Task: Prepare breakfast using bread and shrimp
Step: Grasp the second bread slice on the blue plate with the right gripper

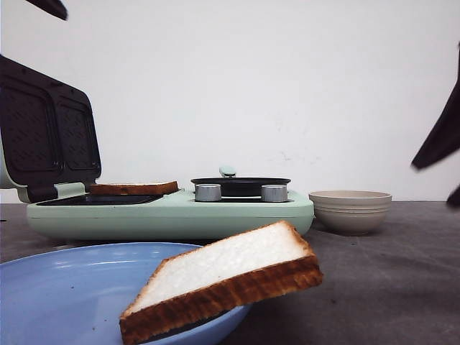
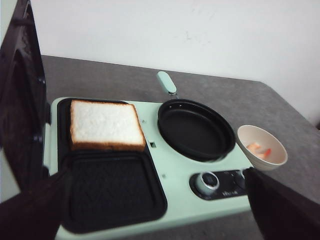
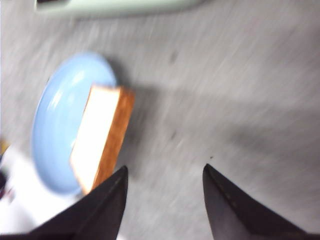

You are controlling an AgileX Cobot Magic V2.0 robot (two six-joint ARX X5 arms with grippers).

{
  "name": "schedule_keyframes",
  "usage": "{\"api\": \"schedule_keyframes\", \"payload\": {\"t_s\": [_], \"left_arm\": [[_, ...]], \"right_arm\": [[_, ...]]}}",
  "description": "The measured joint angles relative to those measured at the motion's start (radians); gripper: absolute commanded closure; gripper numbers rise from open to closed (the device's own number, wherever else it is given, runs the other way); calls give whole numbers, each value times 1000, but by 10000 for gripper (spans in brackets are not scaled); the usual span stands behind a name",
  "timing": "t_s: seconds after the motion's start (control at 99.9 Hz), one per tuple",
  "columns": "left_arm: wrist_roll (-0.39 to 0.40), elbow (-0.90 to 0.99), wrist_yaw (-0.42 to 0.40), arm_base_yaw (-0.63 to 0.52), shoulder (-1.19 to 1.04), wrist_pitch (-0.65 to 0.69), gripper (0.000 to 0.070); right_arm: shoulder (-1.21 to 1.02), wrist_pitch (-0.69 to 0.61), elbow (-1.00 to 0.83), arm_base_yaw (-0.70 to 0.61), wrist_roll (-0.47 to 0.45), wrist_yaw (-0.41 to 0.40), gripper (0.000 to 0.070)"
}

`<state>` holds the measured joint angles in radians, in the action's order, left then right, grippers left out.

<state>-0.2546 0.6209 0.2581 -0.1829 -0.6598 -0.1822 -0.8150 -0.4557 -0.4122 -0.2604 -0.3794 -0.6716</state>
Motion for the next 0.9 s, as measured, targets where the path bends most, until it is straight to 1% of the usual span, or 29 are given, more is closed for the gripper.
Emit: {"api": "schedule_keyframes", "payload": {"t_s": [0.09,0.13,0.24,0.45,0.51,0.621,0.901], "left_arm": [[-2,-22,-2,0,65,-66,0],[-2,-30,-10,0,92,-99,0],[4,-39,-43,0,162,-190,0],[57,-39,-55,0,270,-309,0],[65,-39,-69,0,286,-341,0],[76,-39,-76,0,312,-383,0],[84,-39,-76,0,354,-388,0]], "right_arm": [[-44,112,57,-35,-60,-63,405],[-65,161,79,-50,-90,-78,403],[-120,280,121,-97,-166,-84,346],[-218,485,123,-193,-293,-89,346],[-251,538,123,-222,-328,-89,346],[-308,598,123,-263,-371,-83,346],[-402,690,123,-340,-433,-78,346]]}}
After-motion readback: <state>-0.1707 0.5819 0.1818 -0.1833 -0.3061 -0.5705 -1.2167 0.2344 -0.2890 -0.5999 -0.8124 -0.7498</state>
